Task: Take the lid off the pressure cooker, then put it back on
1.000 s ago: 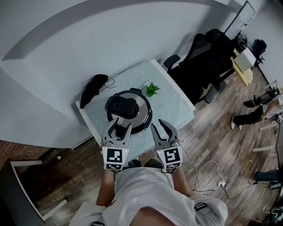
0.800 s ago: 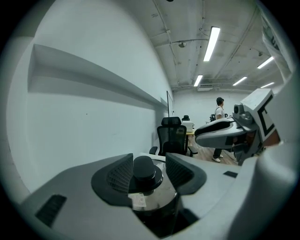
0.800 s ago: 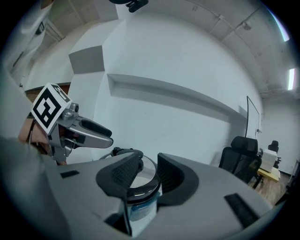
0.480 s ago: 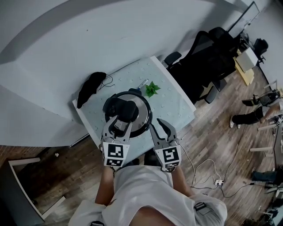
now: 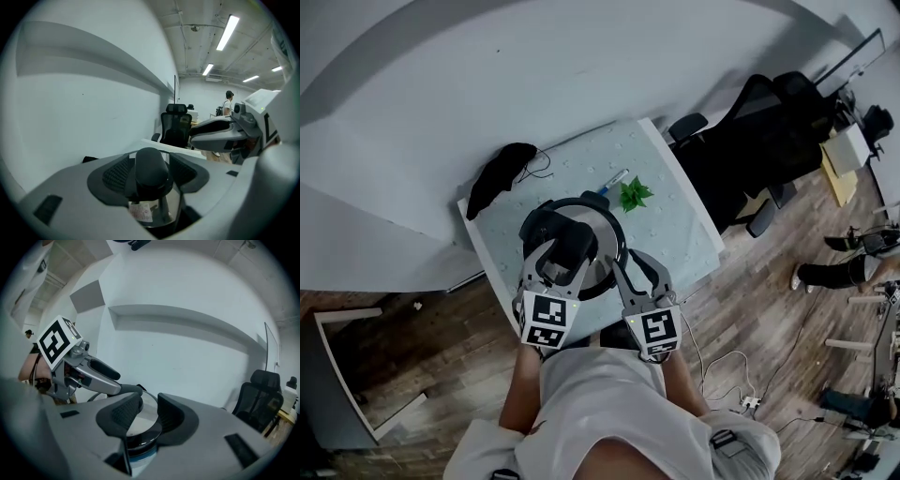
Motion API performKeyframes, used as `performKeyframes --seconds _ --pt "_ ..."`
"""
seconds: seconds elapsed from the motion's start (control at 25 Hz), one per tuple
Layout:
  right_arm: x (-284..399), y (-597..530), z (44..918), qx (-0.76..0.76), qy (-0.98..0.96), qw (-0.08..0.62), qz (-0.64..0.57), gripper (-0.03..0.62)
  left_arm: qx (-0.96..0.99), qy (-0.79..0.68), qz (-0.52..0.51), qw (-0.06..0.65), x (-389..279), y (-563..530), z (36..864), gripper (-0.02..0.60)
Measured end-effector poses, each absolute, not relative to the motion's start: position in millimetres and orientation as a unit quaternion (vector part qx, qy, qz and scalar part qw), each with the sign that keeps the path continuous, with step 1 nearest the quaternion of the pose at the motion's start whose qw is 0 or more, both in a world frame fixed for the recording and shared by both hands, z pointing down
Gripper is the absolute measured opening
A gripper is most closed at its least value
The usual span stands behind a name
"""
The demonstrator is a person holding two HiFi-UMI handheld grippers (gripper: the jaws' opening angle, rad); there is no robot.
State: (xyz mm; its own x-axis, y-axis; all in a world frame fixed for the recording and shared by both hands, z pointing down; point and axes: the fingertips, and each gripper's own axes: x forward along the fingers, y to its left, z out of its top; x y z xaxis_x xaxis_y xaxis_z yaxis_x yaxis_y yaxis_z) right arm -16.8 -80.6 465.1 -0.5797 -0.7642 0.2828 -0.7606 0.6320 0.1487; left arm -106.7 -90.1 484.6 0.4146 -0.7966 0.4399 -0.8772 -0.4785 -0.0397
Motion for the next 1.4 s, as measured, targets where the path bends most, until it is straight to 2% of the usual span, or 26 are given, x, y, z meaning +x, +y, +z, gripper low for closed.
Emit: performKeyframes --seconds 0.84,1.4 --pt "-33 -118 488 0.321 -0.93 0.177 0.013 0.127 0.803 -0.511 0.257 0.165 -92 -117 518 0.285" --pt "-34 -131 491 0.308 -0.935 0.173 0.02 0.126 0.788 -0.503 0.289 0.207 -91 -123 536 0.285"
